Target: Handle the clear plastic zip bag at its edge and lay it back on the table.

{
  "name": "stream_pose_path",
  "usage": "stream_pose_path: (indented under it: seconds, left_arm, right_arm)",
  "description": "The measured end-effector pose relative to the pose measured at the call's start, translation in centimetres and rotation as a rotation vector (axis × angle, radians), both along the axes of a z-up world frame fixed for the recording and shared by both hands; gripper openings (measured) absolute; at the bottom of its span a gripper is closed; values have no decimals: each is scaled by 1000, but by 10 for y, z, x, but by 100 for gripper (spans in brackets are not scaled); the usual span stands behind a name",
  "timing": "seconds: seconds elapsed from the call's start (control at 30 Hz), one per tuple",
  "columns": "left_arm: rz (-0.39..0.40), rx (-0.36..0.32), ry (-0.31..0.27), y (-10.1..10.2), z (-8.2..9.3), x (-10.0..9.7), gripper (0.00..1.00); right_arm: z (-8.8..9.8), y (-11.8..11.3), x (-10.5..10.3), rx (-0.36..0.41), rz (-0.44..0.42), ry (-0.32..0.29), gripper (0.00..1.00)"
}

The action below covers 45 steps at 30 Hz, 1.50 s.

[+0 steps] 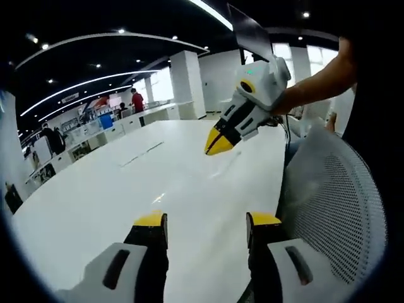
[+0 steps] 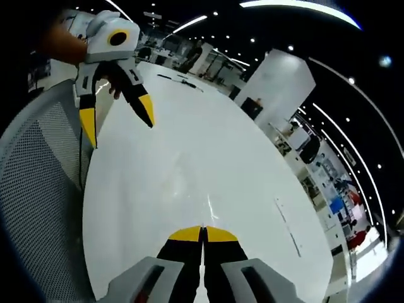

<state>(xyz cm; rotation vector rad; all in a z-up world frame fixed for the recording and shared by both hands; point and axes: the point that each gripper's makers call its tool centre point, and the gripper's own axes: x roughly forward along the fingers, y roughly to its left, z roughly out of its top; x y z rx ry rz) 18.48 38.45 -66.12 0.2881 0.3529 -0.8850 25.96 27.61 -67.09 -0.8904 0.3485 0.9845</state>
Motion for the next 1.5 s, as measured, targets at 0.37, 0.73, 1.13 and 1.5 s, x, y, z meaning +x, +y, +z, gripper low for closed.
stream_pose_path:
  seconds: [0.37,0.73,1.13,1.5]
  left_arm:
    - [97,-2,-16,16,-12,-3,53]
    - [104,1,-10,17,-17,-9,55]
    - [63,-17,1,5,-23,-9,55]
    - [53,-17,4,5,-25,-10,56]
  right_arm:
    - [-16,4,6,-52,36,-41,0]
    - [-37,16,21,-123,120,-100,0]
    - [-58,18,33,-124,94,-41,0]
    - [-86,17,28,-140,87,83,0]
